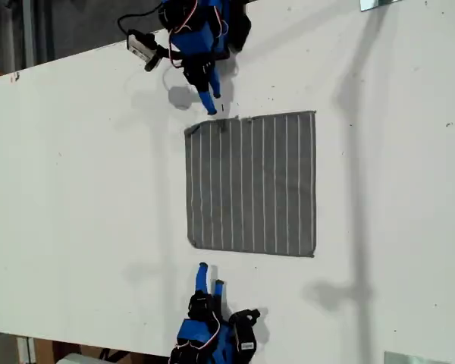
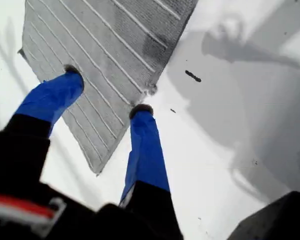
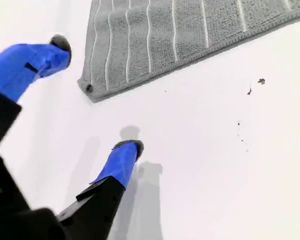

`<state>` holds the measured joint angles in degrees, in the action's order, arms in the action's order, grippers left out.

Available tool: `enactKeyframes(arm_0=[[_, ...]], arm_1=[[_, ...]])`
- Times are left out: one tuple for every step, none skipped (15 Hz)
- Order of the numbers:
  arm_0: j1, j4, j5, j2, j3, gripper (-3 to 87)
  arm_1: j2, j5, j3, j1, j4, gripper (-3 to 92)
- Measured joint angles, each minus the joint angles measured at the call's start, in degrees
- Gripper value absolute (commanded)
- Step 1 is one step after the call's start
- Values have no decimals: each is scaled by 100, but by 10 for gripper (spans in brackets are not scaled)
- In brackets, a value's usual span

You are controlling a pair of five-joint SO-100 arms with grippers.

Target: Grasp corners of a square towel and fold twice.

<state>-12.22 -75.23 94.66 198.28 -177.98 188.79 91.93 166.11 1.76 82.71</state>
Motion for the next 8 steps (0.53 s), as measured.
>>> enactKeyframes(arm_0=[[79,62,-193,0,53,260],[220,264,-668,0,53,265],[343,650,-861,0,18,263],[475,1011,-958,0,0,262],[501,1178,-967,0,79,259],[483,835,-870,0,308,257],[483,220,-721,0,571,250],[536,-264,-571,-26,800,246]], arm_1=[[0,-237,0,-141,-176,276],[-53,-369,0,-431,-536,275],[-211,-466,-18,-378,-694,274],[-738,-571,-281,-352,-712,280],[-1819,-738,-1020,-325,-694,281],[-3305,-1028,-2136,-264,-703,282],[-4983,-1239,-3278,-360,-703,276],[-6451,-1318,-4157,-527,-773,275]])
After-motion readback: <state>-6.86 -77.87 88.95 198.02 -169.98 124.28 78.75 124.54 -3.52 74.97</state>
